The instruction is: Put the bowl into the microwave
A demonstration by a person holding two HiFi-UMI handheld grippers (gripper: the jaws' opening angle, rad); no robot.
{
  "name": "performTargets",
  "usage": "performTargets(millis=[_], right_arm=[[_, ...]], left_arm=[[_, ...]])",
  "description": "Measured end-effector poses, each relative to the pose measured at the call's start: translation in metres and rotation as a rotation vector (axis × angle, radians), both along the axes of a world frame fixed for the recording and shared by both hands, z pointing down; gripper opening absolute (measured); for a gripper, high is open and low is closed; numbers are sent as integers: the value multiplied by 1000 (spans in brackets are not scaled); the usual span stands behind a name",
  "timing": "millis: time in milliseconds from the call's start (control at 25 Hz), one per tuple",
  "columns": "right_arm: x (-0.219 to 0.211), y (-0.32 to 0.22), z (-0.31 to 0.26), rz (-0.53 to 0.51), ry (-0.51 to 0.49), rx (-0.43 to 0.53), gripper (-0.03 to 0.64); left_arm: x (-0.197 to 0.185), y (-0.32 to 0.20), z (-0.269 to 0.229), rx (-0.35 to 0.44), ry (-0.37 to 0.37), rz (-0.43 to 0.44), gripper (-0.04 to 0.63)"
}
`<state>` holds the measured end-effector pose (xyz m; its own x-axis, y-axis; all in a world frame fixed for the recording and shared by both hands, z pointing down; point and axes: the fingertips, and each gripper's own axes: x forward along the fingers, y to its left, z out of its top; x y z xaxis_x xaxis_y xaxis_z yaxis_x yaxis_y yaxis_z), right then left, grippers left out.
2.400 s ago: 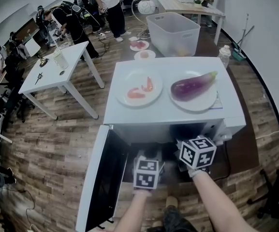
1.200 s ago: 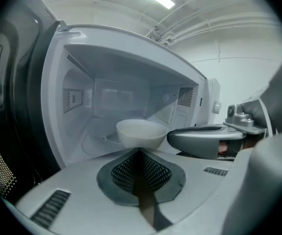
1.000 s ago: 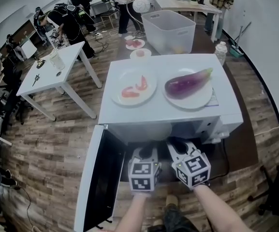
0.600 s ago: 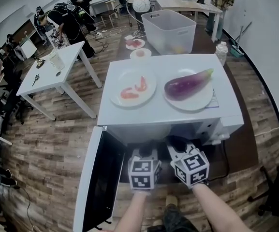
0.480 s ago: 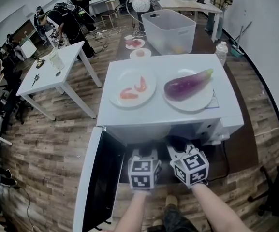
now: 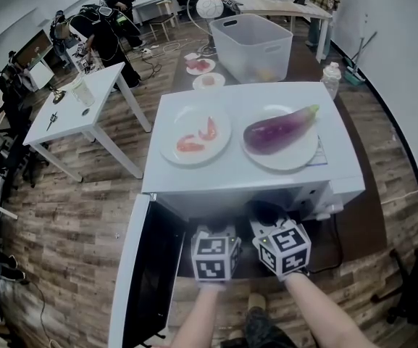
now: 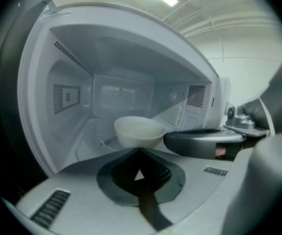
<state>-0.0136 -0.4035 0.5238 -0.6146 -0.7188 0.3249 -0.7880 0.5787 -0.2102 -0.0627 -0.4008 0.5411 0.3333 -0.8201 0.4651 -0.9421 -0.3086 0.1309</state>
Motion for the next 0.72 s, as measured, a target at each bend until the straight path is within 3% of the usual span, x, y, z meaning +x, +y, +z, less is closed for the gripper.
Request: performTargets(millis=[720], right_arm=[[1,-16,4,24,-22,-29,6]], left_arm=[[3,-13,3,-21,32,-5,0]])
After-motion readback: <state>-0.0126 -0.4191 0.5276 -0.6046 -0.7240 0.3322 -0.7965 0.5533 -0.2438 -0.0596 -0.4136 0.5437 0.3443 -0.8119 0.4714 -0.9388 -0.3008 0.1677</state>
